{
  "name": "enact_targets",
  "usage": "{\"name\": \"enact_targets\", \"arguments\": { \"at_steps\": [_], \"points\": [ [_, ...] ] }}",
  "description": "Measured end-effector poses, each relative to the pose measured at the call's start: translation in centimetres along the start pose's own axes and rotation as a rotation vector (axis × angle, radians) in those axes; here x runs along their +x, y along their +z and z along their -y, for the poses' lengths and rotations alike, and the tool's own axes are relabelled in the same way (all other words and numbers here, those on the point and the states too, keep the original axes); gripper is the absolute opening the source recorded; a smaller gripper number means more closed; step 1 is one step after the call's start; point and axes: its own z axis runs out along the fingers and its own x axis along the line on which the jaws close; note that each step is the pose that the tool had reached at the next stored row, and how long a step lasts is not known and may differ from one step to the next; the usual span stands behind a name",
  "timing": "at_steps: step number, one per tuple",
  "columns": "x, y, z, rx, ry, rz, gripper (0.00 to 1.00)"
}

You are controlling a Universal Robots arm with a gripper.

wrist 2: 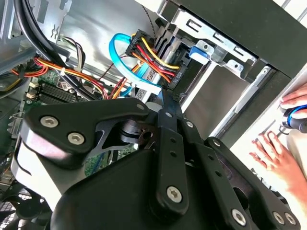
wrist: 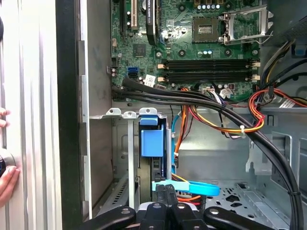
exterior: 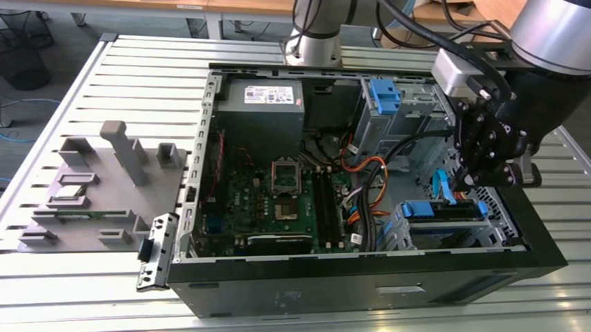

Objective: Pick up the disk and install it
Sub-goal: 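Insert the second disk wire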

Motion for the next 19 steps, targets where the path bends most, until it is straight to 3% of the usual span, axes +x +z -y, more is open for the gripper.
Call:
{"name": "enact_targets", "arguments": {
  "at_steps": [2, 5, 9, 19],
  "points": [
    [0.11, 0.01, 0.0, -0.0001, 0.0, 0.0089, 0.11],
    [0.27, 0.02, 0.0, -0.0005, 0.001, 0.0306, 0.11],
    [0.31, 0.03, 0.07, -0.0008, 0.003, 0.0319, 0.11],
    [0.45, 0.09, 1.35, -0.0044, 0.019, 0.0307, 0.11]
  ]
}}
